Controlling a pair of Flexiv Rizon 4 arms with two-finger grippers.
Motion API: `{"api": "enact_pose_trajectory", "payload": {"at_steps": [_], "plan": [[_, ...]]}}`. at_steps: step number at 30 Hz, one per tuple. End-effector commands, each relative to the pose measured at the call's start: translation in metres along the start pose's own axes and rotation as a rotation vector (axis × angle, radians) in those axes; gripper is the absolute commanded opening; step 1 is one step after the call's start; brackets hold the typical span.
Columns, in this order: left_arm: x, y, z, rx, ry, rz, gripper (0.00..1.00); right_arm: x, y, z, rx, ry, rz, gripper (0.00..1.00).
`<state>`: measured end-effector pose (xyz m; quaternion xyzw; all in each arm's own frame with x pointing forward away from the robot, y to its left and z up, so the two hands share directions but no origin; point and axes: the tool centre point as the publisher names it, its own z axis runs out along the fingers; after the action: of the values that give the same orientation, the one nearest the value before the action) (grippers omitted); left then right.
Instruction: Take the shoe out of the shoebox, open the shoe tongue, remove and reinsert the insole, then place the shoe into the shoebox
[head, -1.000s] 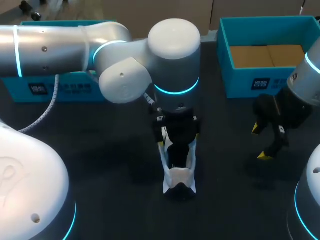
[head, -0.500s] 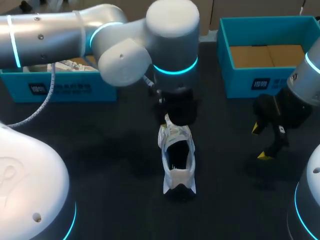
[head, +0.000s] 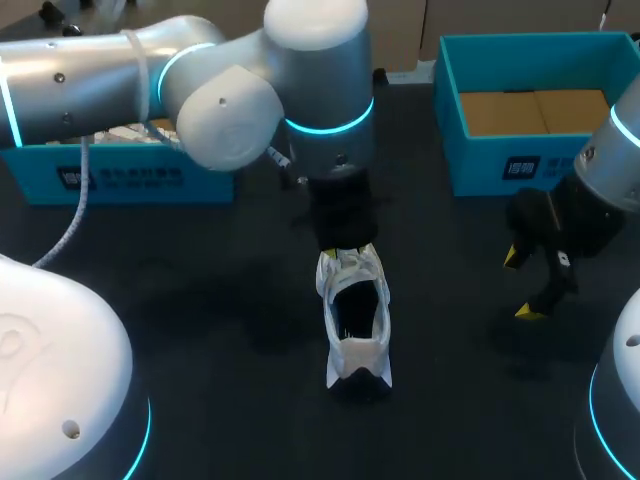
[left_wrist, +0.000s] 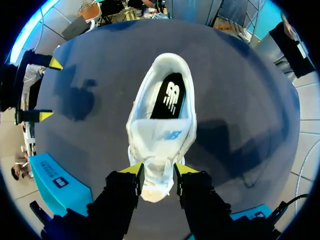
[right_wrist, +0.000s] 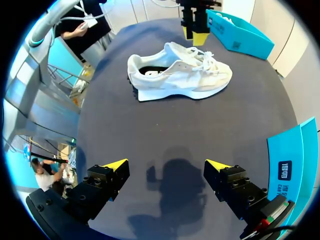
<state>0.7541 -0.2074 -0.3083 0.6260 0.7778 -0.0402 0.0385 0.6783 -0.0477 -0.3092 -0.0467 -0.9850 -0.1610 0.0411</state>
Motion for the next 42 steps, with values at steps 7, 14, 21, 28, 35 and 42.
{"api": "enact_pose_trajectory", "payload": {"at_steps": [7, 14, 21, 28, 35, 42], "plan": [[0.002, -0.028, 0.031, 0.039, 0.023, 0.066, 0.36, 0.001, 0.0, 0.001, 0.001, -0.002, -0.001, 1.0], [0.001, -0.034, 0.02, 0.019, 0.007, 0.089, 0.36, 0.001, 0.0, 0.001, 0.001, -0.002, -0.001, 1.0], [-0.002, -0.037, 0.021, 0.026, 0.004, 0.1, 0.36, 0.001, 0.0, 0.001, 0.001, -0.002, -0.001, 1.0], [-0.007, -0.044, 0.049, 0.061, 0.054, 0.091, 0.34, 0.001, 0.0, 0.001, 0.001, -0.002, -0.001, 1.0], [0.005, -0.049, 0.004, 0.042, -0.006, 0.068, 0.37, 0.001, 0.0, 0.001, 0.001, -0.002, -0.001, 1.0], [0.012, -0.047, -0.041, 0.095, 0.047, -0.144, 0.8, 0.001, 0.0, 0.001, 0.001, -0.002, -0.001, 1.0]]}}
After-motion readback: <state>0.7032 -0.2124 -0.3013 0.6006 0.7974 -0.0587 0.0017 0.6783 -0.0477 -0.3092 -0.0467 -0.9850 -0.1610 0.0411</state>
